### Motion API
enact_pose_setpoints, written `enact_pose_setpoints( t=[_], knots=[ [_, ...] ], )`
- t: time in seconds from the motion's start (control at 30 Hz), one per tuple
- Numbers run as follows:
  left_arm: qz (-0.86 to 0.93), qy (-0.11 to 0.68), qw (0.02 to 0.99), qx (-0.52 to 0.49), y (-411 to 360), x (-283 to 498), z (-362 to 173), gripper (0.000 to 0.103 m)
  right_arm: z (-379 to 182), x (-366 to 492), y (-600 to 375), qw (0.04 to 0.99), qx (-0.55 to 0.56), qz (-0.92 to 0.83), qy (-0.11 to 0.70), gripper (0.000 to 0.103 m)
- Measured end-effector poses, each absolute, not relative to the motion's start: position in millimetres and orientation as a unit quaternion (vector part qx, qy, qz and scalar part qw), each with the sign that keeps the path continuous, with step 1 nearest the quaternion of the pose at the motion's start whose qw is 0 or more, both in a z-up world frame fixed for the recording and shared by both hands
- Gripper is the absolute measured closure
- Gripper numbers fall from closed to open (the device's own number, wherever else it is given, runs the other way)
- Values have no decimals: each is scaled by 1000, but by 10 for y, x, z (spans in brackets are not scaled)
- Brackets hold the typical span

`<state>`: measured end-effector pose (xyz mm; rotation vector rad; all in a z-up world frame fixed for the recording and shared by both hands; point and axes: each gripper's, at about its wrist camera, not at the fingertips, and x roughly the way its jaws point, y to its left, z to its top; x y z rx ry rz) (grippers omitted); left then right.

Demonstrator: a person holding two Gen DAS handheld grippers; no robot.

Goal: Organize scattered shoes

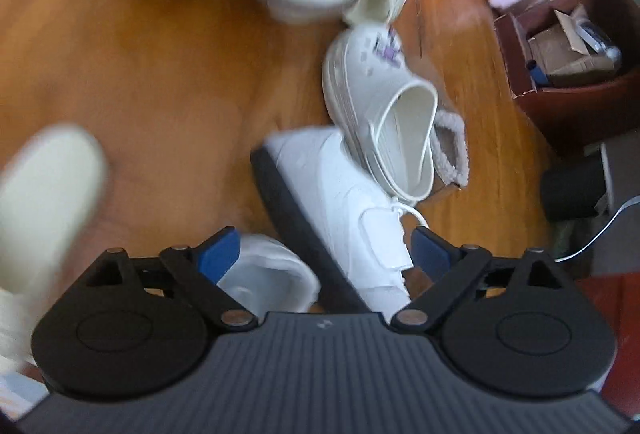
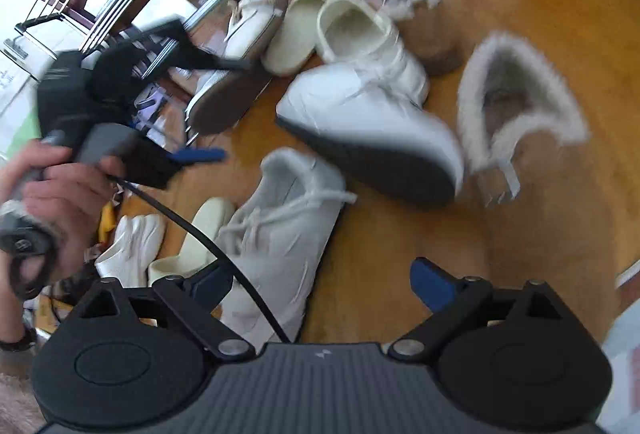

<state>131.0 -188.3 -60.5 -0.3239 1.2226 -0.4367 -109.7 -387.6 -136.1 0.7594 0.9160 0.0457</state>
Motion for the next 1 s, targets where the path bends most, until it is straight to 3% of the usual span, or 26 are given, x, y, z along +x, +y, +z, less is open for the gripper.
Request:
enact_pose_setpoints(
  t=[0.2,0.47,0.6,1.0],
  knots=[
    [-131,536,831,-65,-1625,1185,-465,3,-1319,-859,-3686,843,312,58,434,5],
    [-117,581,805,-10,-1353,976,-787,3,-1692,-598,-3497,749,440,1,495,2],
    [-134,584,800,-22,-1203,830,-769,3,-1500,-749,-3375,783,381,-9,491,2],
    [-138,598,787,-60,-1035,696,-898,0,-759,-1134,-3765,810,372,10,453,2]
  ],
)
